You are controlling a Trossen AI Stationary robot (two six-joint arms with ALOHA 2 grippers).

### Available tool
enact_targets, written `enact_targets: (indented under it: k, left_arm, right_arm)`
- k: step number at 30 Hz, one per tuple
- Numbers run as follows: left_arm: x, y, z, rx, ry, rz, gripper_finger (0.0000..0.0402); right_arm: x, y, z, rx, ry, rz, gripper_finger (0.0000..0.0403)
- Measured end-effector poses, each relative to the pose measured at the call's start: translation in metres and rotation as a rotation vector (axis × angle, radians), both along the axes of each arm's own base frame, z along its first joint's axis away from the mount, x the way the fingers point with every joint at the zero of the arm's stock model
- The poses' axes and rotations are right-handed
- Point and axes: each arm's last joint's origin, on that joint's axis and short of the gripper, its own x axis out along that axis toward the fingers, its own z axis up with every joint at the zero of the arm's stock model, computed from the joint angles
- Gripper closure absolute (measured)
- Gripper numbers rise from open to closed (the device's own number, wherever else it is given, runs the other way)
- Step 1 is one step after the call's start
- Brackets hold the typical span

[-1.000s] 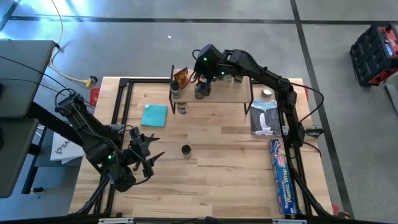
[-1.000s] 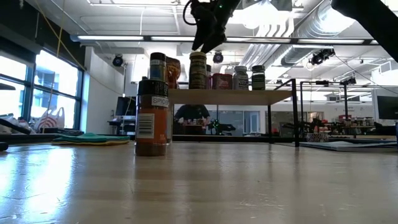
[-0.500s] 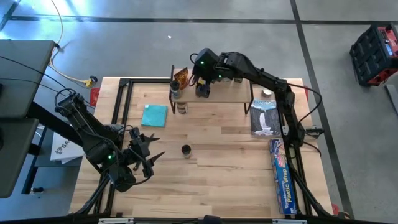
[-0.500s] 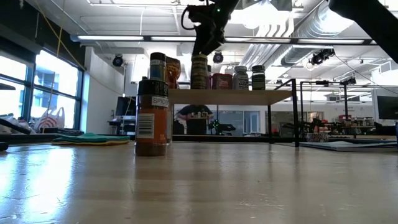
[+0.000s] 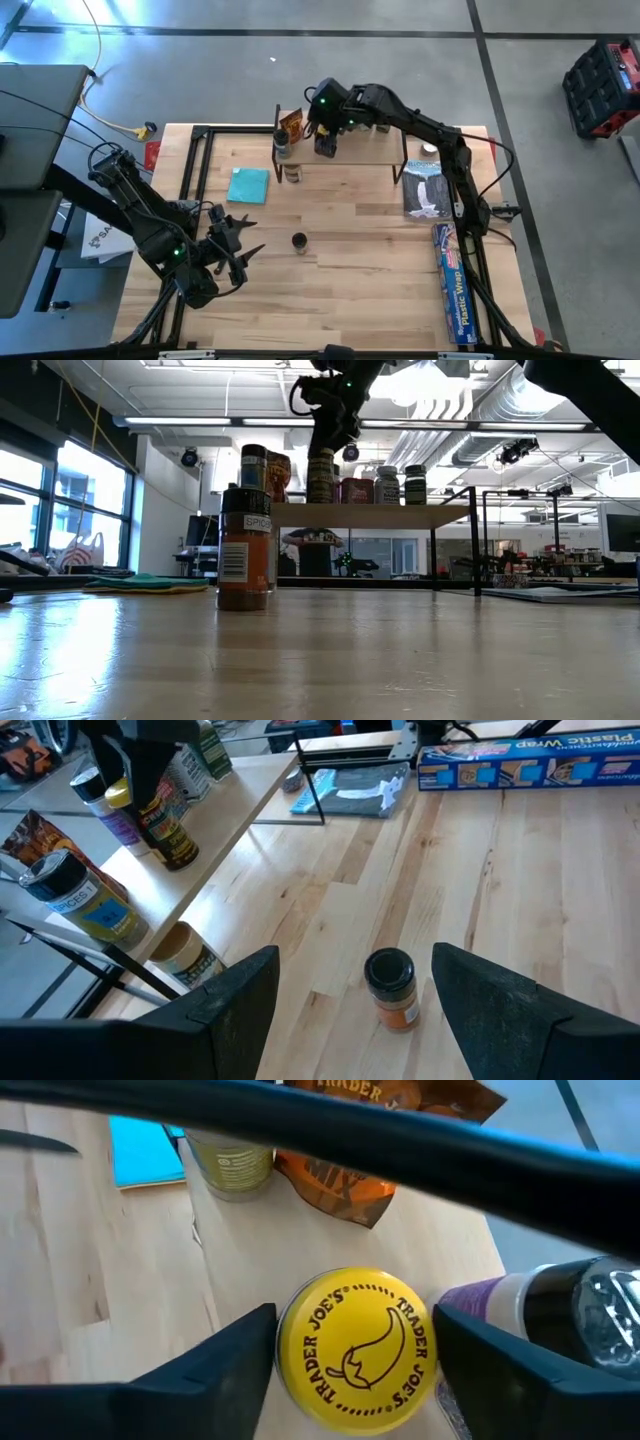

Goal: Shelf spices
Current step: Put the yellow seasoning bottle on the shelf

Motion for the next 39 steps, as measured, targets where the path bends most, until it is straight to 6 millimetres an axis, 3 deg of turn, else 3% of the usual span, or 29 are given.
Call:
enact_targets:
  k: [7, 17, 39]
  left_arm:
    - [0.000, 0.000, 0.000, 0.000, 0.000, 0.000, 0.0142]
    - [0.000, 0.000, 0.000, 0.000, 0.000, 0.000, 0.0142]
    - [0.000, 0.000, 0.000, 0.001, 0.000, 0.000, 0.0142]
  right_arm:
    - [0.003, -0.002, 0.005, -0.029, -0.047, -0.007, 0.0211]
    - [0.008, -0.004, 0.007, -0.057, -0.098, -0.012, 0.0255]
    - [0.012, 0.021, 0.006, -0.039, -0.056, 0.072, 0.0259]
